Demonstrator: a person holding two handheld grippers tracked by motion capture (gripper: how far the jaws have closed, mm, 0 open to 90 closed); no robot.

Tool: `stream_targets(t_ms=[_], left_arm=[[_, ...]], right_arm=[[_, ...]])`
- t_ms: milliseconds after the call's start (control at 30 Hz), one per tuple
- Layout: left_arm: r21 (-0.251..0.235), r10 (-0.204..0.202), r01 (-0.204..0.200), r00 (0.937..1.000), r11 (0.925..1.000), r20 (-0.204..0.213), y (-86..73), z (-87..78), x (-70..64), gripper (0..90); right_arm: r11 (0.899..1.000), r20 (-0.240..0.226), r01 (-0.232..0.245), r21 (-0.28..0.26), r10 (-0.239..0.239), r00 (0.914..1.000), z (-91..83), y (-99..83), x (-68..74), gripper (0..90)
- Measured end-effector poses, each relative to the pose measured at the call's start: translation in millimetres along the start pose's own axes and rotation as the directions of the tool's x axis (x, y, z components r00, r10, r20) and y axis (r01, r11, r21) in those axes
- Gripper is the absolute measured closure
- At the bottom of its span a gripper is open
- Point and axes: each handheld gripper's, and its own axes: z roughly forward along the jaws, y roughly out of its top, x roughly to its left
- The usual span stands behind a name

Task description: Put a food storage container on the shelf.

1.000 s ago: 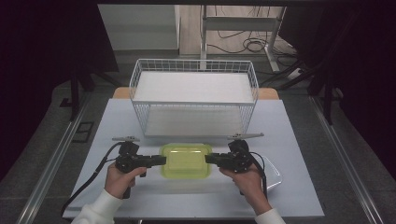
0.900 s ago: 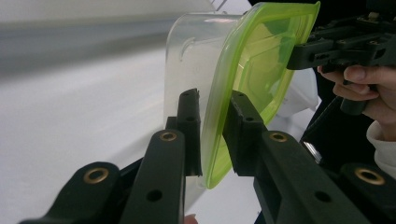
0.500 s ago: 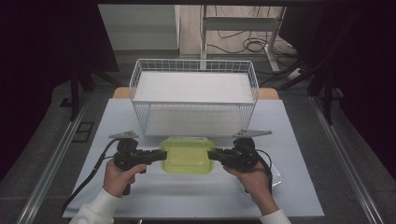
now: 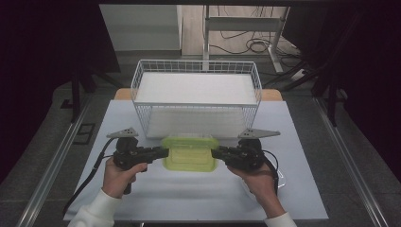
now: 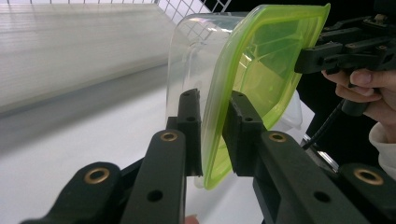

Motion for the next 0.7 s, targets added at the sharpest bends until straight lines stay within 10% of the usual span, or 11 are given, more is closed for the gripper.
stream_targets(t_ms=[700], left_arm=[[-0.040, 0.049, -0.048, 0.9986, 0.9981, 0.022, 47.8, -4.4, -8.9, 78.1]], right_arm=[[0.996, 0.015, 0.059, -0.060, -0.058, 0.9982, -20.7, 37.8, -2.0, 74.6]])
